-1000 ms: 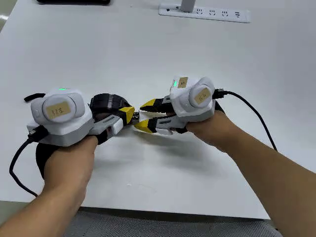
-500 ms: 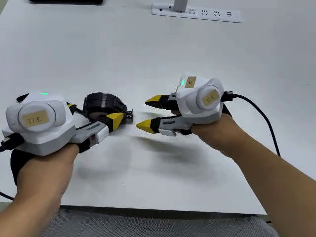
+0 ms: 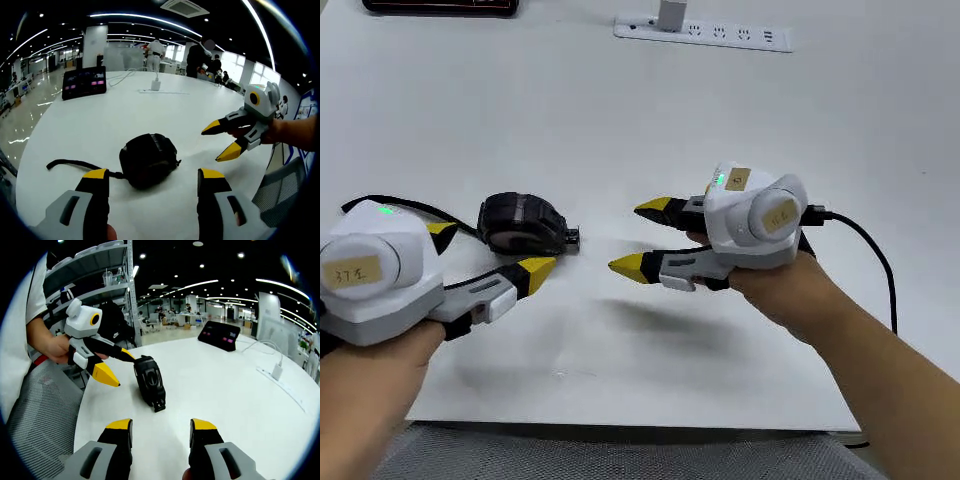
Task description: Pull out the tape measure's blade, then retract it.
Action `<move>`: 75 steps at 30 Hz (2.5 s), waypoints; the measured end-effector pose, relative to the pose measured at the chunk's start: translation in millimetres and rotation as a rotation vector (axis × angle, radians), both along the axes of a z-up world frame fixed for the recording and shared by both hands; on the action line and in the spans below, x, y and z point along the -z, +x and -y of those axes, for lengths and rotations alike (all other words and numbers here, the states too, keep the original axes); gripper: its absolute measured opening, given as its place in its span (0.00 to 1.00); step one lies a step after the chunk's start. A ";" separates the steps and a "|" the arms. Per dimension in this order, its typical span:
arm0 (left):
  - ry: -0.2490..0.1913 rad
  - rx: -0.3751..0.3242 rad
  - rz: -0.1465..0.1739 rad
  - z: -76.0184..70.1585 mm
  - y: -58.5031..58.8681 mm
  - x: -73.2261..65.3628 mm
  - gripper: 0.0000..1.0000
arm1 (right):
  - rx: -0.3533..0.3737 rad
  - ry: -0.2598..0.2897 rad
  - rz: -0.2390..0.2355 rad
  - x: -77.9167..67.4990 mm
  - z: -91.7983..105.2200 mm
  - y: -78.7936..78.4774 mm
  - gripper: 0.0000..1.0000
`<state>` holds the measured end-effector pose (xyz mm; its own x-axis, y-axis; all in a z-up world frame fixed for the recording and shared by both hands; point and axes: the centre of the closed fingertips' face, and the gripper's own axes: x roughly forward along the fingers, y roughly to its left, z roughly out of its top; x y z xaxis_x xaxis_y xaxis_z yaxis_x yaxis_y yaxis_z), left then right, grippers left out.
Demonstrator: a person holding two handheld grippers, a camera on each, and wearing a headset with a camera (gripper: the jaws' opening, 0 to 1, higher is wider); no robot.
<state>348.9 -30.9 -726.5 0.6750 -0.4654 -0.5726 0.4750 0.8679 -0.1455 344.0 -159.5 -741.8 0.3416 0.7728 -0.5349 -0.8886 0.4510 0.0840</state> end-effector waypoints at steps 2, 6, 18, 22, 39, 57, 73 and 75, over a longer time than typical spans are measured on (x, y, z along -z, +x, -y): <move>0.002 0.016 0.001 0.0 -2.1 -0.3 0.69 | 0.008 -0.003 0.001 0.1 3.9 -2.3 0.43; 0.005 0.049 -0.005 0.8 -8.0 0.6 0.70 | 0.027 -0.005 -0.004 -1.1 11.8 -6.6 0.45; 0.027 0.122 -0.010 -5.6 -21.8 1.4 0.76 | 0.069 -0.021 -0.009 -4.4 34.2 -20.9 0.50; 0.038 0.148 -0.009 -8.1 -25.5 3.3 0.78 | 0.088 -0.028 -0.012 -4.1 41.6 -24.3 0.52; 0.100 0.222 0.009 -29.7 -33.7 10.4 0.84 | 0.156 -0.048 -0.028 -1.2 72.0 -43.3 0.60; 0.129 0.271 0.017 -37.7 -42.7 10.6 0.83 | 0.208 -0.066 -0.055 3.7 96.5 -64.8 0.63; 0.131 0.299 0.015 -39.1 -45.7 7.6 0.76 | 0.245 -0.065 -0.059 3.0 110.0 -70.8 0.62; 0.131 0.303 0.019 -38.7 -46.1 7.4 0.77 | 0.249 -0.066 -0.058 2.6 112.0 -71.1 0.62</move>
<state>302.7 7.7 -733.9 0.5277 -0.5702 -0.6296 0.7163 0.6971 -0.0310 272.9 -271.4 -744.3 0.4840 0.6317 -0.6055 -0.7440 0.6613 0.0953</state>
